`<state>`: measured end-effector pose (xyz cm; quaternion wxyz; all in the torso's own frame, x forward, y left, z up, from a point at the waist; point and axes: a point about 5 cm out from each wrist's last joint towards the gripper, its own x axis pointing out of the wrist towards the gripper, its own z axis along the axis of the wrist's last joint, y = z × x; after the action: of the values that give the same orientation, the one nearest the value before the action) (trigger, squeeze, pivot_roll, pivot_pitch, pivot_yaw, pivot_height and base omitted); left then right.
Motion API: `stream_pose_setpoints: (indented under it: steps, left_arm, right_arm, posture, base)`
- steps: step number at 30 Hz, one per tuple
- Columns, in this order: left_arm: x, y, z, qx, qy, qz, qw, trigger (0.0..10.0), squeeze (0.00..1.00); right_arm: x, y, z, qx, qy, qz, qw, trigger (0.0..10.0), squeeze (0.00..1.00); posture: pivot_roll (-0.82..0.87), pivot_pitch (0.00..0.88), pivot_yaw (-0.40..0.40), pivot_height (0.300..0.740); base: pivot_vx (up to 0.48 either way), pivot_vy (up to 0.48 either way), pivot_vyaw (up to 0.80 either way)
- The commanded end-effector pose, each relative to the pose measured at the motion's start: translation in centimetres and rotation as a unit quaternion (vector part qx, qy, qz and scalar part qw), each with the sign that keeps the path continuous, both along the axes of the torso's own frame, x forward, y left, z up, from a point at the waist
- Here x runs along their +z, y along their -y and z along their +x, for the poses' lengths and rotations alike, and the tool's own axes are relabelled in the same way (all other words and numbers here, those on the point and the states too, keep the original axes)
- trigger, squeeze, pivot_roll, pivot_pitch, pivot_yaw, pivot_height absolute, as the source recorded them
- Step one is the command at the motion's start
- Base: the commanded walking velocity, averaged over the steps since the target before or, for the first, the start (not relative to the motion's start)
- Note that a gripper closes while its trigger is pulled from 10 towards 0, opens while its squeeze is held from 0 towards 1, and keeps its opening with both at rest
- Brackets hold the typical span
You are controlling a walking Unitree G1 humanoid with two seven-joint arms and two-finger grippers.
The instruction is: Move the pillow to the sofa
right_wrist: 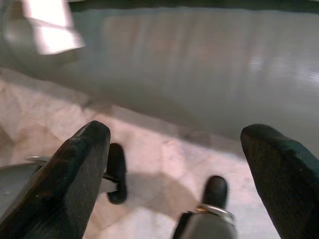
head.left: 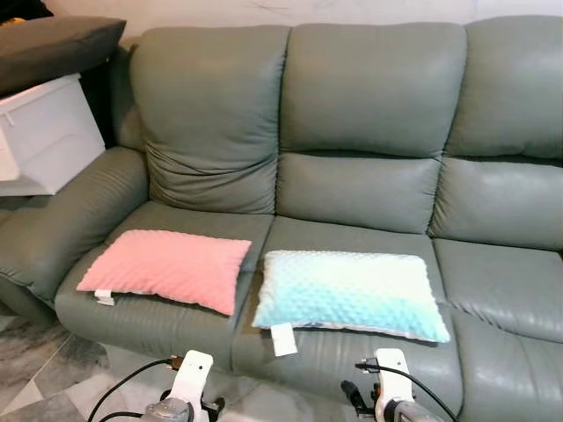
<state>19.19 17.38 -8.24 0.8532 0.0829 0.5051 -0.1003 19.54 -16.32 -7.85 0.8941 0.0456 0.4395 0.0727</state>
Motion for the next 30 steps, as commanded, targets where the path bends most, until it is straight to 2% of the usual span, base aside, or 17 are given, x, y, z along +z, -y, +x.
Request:
stream_pose_setpoints:
  steps: [1, 14, 17, 30]
  left_arm:
    - [0.1, -0.7, 0.0, -0.006, 0.000, 0.017, 1.000, 10.0, 0.00]
    - [0.5, -0.6, 0.8, -0.033, 0.008, 0.025, 0.999, 10.0, 0.00]
    - [0.6, -0.5, 1.1, -0.044, 0.011, 0.026, 0.999, 10.0, 0.00]
    - [0.5, -0.8, 0.7, -0.051, 0.010, 0.031, 0.998, 10.0, 0.00]
  right_arm:
    - [0.0, -0.8, 0.0, 0.011, -0.001, 0.009, 1.000, 10.0, 0.00]
    - [0.0, -1.1, 0.0, 0.014, -0.001, 0.011, 1.000, 10.0, 0.00]
    - [-0.1, -1.1, 0.0, 0.013, -0.002, 0.012, 1.000, 10.0, 0.00]
    - [-0.1, -1.3, -0.2, 0.013, -0.005, 0.016, 1.000, 10.0, 0.00]
  posture:
    - [-0.21, 0.000, 0.096, 0.740]
    - [-0.21, 0.000, 0.104, 0.740]
    - [-0.21, 0.000, 0.105, 0.740]
    - [-0.21, 0.000, 0.106, 0.740]
  base:
    - [0.000, 0.472, 0.00]
    - [0.000, 0.470, 0.00]
    - [0.000, 0.000, 0.00]
    - [0.000, 0.000, 0.00]
